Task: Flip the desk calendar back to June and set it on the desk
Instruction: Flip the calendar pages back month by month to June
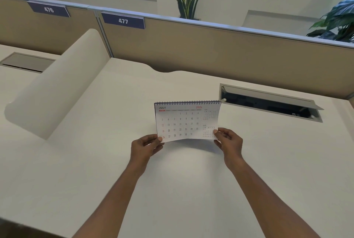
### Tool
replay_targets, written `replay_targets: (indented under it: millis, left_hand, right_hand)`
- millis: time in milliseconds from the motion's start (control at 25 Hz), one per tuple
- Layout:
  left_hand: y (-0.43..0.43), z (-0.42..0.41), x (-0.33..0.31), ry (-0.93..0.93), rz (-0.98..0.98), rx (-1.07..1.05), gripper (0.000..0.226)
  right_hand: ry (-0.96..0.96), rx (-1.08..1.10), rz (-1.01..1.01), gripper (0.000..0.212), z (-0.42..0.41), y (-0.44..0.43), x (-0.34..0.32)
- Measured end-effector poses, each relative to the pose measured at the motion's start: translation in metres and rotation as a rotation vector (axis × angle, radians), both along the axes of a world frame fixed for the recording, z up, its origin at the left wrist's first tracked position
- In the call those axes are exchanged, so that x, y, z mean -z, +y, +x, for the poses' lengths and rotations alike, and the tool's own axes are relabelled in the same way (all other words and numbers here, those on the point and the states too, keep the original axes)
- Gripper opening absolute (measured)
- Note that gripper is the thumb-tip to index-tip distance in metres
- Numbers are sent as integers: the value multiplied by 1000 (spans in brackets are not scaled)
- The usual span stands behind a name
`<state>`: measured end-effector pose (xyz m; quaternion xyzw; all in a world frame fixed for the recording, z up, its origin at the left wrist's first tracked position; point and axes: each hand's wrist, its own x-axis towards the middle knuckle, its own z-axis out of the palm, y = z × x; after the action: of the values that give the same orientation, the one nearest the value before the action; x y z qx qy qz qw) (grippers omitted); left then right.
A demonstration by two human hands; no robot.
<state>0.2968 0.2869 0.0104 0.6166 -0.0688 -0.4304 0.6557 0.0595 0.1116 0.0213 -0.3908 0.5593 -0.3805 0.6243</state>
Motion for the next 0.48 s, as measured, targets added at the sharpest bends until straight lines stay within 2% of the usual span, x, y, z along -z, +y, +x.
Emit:
replay_targets:
  millis: [480]
  left_hand:
    - [14, -1, -15, -17, -15, 71, 26]
  right_hand:
    - [-61, -76, -56, 11, -25, 13, -22]
